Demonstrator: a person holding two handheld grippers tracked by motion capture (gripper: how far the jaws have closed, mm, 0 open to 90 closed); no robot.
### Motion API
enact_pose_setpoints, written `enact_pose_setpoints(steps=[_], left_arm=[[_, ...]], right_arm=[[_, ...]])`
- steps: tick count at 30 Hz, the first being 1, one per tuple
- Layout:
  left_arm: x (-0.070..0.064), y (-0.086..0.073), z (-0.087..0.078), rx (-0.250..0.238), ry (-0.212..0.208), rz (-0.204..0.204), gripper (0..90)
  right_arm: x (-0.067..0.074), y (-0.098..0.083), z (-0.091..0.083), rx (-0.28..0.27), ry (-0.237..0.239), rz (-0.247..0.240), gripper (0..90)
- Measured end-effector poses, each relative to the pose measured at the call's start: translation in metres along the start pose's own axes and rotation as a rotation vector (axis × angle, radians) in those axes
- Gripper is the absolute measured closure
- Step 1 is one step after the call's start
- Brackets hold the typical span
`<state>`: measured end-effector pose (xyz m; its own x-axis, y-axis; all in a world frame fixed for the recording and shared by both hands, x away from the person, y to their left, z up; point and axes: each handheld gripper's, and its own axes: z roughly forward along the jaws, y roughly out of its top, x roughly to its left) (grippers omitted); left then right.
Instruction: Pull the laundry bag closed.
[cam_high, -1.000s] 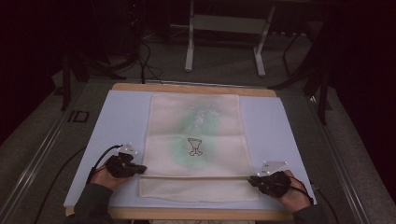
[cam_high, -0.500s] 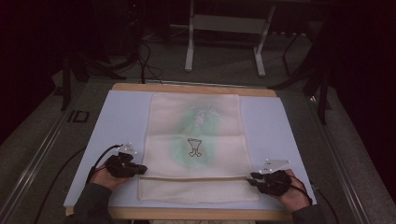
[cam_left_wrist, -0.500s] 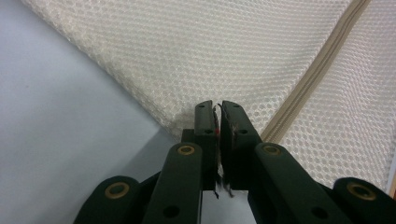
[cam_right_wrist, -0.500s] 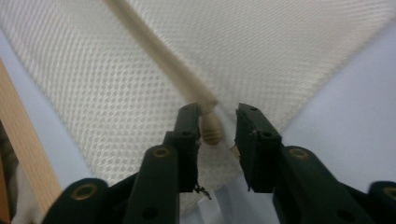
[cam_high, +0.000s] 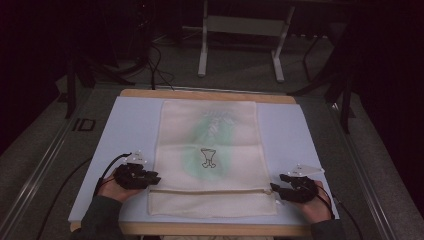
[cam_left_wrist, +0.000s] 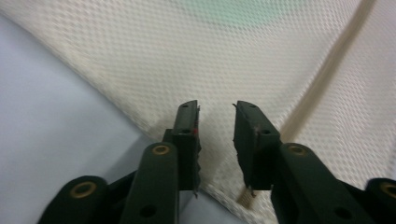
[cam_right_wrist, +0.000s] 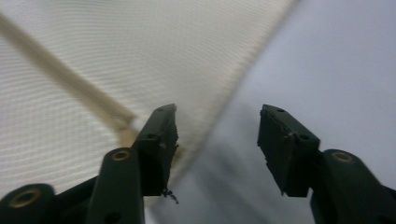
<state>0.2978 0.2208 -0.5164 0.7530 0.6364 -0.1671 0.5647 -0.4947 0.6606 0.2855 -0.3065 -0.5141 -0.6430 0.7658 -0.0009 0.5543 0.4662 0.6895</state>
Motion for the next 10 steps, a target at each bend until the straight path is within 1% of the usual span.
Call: enact_pose_setpoints(steps=[5, 10], left_arm=[[0.0025, -0.0003, -0.0006, -0.048, 0.093, -0.018, 63.1], [0.0019, 0.0008, -0.0008, -0.076, 0.150, -0.017, 62.0]], right_arm=[[-0.0066, -0.0040, 0.0019, -0.030, -0.048, 0.063, 39.2], [-0.0085, -0.0066, 0.0089, -0.026, -0.106, 0.093, 34.6]])
